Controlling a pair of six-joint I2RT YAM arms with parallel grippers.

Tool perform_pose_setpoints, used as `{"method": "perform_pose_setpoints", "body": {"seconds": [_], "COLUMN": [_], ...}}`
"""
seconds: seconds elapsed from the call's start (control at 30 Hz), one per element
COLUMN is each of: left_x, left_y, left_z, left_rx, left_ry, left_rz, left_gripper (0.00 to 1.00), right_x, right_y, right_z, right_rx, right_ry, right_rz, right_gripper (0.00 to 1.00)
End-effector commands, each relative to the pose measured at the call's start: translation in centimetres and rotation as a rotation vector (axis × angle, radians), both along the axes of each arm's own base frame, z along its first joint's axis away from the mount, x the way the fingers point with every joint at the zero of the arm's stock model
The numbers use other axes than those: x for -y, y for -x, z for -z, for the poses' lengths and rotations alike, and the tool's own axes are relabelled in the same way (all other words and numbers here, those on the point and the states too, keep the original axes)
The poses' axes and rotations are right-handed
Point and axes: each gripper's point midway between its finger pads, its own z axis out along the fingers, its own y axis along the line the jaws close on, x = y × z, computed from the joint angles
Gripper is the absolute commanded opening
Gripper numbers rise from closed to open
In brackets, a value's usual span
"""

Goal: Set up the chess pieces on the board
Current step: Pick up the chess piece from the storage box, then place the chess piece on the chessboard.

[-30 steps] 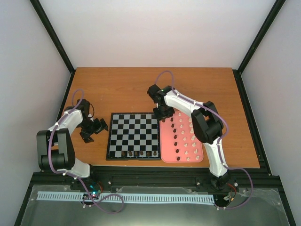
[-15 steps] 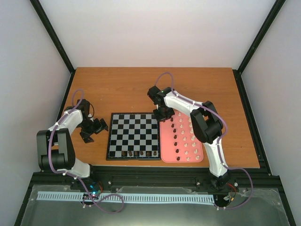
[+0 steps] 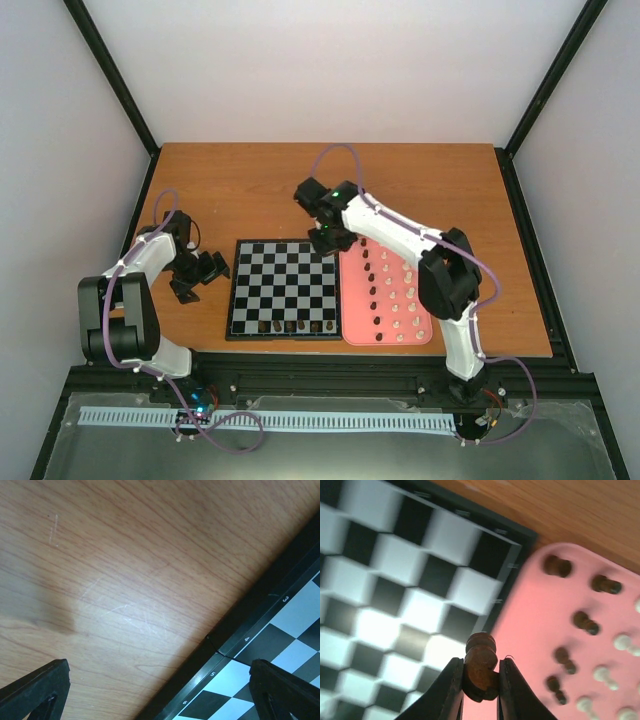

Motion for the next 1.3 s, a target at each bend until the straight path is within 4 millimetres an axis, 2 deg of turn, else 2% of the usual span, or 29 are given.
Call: {"method": "perform_pose_setpoints", "body": {"seconds": [0.0,0.2,0.27,0.4,0.53,0.7,0.9,1.27], "left_x": [-0.1,0.5,0.8,0.8,-0.3,-1.7,-2.5,-2.6], "left_y": [-0.8,-0.8,-0.8,-0.5,0.5,0.8,0.3,-0.5], "left_z": [-0.5,-0.5,-0.5,-0.3,0.7,1.0,0.5,-0.1], "left_rx": [0.037,0.034,0.036,0.039,0.015,0.010,0.028,0.058], "left_ry": [0.011,0.048,0.067,0.067,0.094,0.120,0.155,0.165], "left_rz": [0.000,-0.029,-0.041,-0.054,-0.115,-0.206,-0.300,-0.314], "left_gripper": [1.00,1.00,1.00,1.00,1.00,1.00,1.00,1.00], "right_x": [-6.5,-15.6,-18.0,-21.2,-21.8,-21.9,-21.2,-20.8], "right_y": [4.9,12.7,14.7,17.9,19.5,20.5,20.5,19.5], "right_z": [-4.6,-4.5,-4.4,-3.6,-2.4,-1.2,0.5,2.8], "right_rx": [0.020,-0.046,-0.061,-0.097,-0.136,-0.158,-0.178,-0.166], "right_ry": [-0.121,-0.208,-0.226,-0.259,-0.244,-0.224,-0.170,-0.108], "right_rz": [-0.118,-0.349,-0.407,-0.486,-0.522,-0.531,-0.523,-0.523], "right_gripper": [0.03,0.03,0.03,0.03,0.03,0.03,0.03,0.03]}}
